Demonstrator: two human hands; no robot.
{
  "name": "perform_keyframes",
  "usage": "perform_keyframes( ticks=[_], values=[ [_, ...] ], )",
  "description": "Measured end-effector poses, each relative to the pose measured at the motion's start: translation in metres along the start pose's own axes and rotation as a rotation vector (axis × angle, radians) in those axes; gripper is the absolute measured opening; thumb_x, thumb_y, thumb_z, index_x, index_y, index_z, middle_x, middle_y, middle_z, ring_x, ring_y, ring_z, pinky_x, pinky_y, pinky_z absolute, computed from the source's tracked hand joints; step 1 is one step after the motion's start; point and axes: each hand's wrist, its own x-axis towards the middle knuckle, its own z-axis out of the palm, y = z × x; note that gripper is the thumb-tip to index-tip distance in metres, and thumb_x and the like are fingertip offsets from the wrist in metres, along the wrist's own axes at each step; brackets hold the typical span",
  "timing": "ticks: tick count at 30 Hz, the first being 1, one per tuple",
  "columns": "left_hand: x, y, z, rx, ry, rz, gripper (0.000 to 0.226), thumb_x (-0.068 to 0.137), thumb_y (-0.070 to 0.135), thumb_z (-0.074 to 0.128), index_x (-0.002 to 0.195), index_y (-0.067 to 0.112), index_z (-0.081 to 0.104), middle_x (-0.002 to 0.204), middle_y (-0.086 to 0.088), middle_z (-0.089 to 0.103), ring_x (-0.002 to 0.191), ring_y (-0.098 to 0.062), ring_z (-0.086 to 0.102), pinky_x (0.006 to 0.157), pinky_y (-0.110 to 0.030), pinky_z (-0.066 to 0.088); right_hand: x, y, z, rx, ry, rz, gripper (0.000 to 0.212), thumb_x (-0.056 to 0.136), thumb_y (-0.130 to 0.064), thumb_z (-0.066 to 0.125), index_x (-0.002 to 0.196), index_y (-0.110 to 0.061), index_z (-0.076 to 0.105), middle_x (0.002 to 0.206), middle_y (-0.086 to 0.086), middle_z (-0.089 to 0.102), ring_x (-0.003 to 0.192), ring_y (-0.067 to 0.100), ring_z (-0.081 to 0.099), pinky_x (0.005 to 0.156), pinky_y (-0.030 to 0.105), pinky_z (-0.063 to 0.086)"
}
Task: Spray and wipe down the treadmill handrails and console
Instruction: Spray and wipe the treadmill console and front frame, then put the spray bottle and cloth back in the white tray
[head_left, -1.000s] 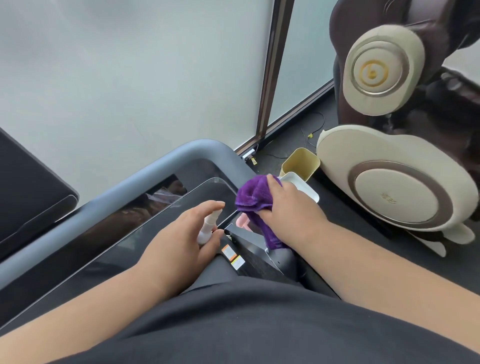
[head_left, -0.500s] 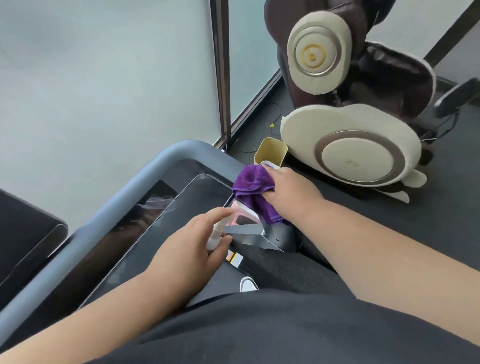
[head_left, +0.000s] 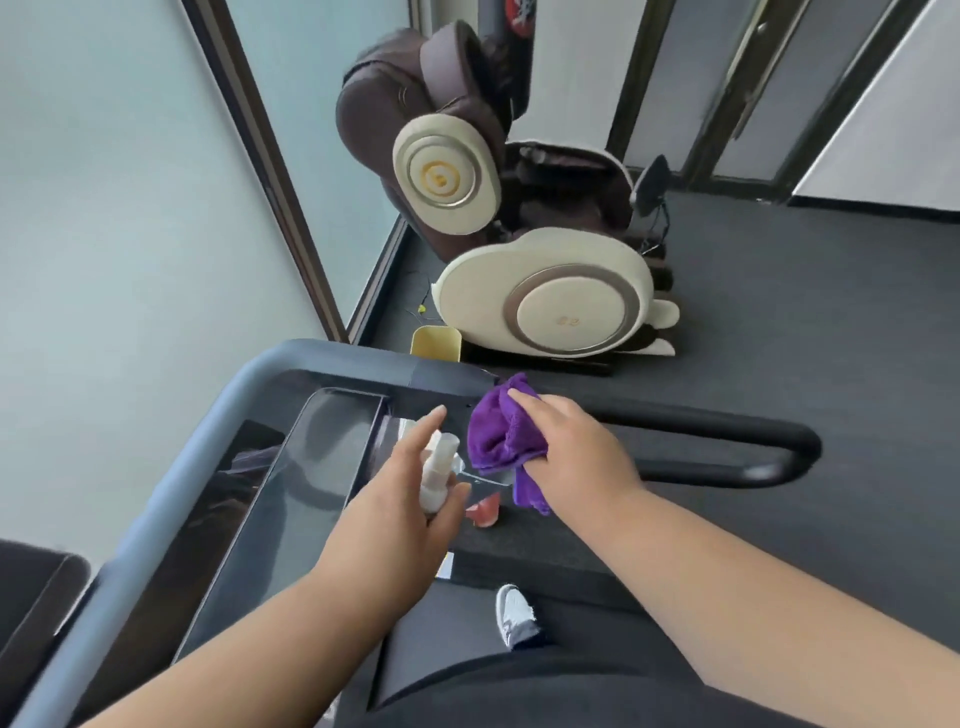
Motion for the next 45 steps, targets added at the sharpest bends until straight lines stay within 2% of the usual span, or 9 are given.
perform_keyframes(
  ticks=[4, 14, 20, 25, 28, 30, 33, 38, 45],
  values=[
    [0.015, 0.037, 0.022, -0.178, -0.022, 0.027, 0.022, 0.094, 0.035, 0.064, 0.105, 0.050, 0.051, 0.093, 0.031, 0.065, 0.083, 0.009, 0.060, 0.059, -0.002, 0.042, -0.049, 0.005, -0.029, 0.048, 0.084, -0.028, 0.071, 0.082, -0.015, 0.068, 0.147, -0.034, 0.044, 0.144, -0.005, 0.048, 0.126, 0.020, 0.048, 0.102, 0.036, 0.043],
    [0.034, 0.170, 0.084, -0.246, -0.283, 0.140, 0.046, 0.064, 0.083, 0.059, 0.098, 0.052, 0.051, 0.094, 0.040, 0.061, 0.085, 0.014, 0.059, 0.063, -0.014, 0.041, -0.135, 0.076, -0.110, -0.046, 0.243, -0.081, 0.076, 0.071, -0.016, 0.076, 0.142, -0.028, 0.049, 0.136, 0.000, 0.054, 0.119, 0.026, 0.054, 0.100, 0.044, 0.045],
    [0.029, 0.265, 0.170, -0.220, -0.351, 0.186, 0.040, 0.079, 0.038, 0.080, 0.109, 0.038, 0.055, 0.094, 0.016, 0.067, 0.088, 0.004, 0.063, 0.071, -0.018, 0.051, -0.188, 0.175, -0.173, -0.106, 0.250, -0.106, 0.092, 0.075, -0.030, 0.081, 0.152, -0.033, 0.030, 0.149, -0.002, 0.039, 0.131, 0.021, 0.041, 0.110, 0.042, 0.037],
    [0.023, 0.342, 0.240, -0.266, -0.374, 0.261, 0.036, 0.081, 0.019, 0.078, 0.105, 0.037, 0.057, 0.093, 0.021, 0.067, 0.085, 0.005, 0.062, 0.066, -0.011, 0.049, -0.231, 0.275, -0.238, 0.282, 0.142, 0.003, 0.108, 0.070, -0.071, 0.070, 0.147, -0.060, -0.004, 0.156, -0.033, 0.005, 0.142, -0.009, 0.017, 0.112, 0.013, 0.020],
    [0.023, 0.383, 0.269, -0.327, -0.427, 0.323, 0.037, 0.082, 0.014, 0.079, 0.103, 0.036, 0.057, 0.093, 0.028, 0.065, 0.083, 0.006, 0.063, 0.065, -0.009, 0.048, -0.243, 0.330, -0.270, 0.608, 0.070, 0.175, 0.108, 0.068, -0.075, 0.069, 0.152, -0.052, 0.005, 0.155, -0.024, 0.025, 0.138, -0.008, 0.032, 0.112, 0.023, 0.030],
    [0.028, 0.404, 0.284, -0.395, -0.452, 0.333, 0.036, 0.080, 0.021, 0.078, 0.106, 0.035, 0.056, 0.093, 0.025, 0.065, 0.084, 0.004, 0.063, 0.067, -0.011, 0.050, -0.245, 0.358, -0.283, 0.838, 0.016, 0.228, 0.096, 0.067, -0.059, 0.079, 0.149, -0.039, 0.033, 0.140, -0.016, 0.054, 0.127, 0.001, 0.052, 0.105, 0.030, 0.043],
    [0.045, 0.419, 0.306, -0.433, -0.467, 0.309, 0.037, 0.079, 0.026, 0.076, 0.109, 0.034, 0.056, 0.096, 0.019, 0.066, 0.088, 0.001, 0.064, 0.074, -0.020, 0.054, -0.238, 0.386, -0.295, 1.009, 0.211, 0.277, 0.049, 0.061, -0.042, 0.081, 0.107, -0.039, 0.067, 0.104, -0.006, 0.074, 0.095, 0.010, 0.069, 0.077, 0.026, 0.054],
    [0.089, 0.429, 0.347, -0.201, -0.428, 0.399, 0.036, 0.085, 0.024, 0.076, 0.099, 0.044, 0.050, 0.094, 0.027, 0.061, 0.085, 0.001, 0.060, 0.070, -0.014, 0.047, -0.210, 0.421, -0.308, 1.137, 0.547, 0.343, 0.052, 0.054, -0.035, 0.083, 0.102, -0.046, 0.064, 0.100, -0.006, 0.073, 0.093, 0.017, 0.072, 0.077, 0.032, 0.056],
    [0.157, 0.464, 0.402, -0.197, -0.406, 0.436, 0.030, 0.078, 0.044, 0.065, 0.096, 0.059, 0.046, 0.095, 0.031, 0.060, 0.085, 0.004, 0.059, 0.063, -0.013, 0.041, -0.177, 0.469, -0.348, 0.893, 0.643, 0.429, 0.076, 0.058, -0.042, 0.080, 0.119, -0.067, 0.043, 0.118, -0.008, 0.062, 0.097, 0.009, 0.070, 0.088, 0.041, 0.057]
  ],
)
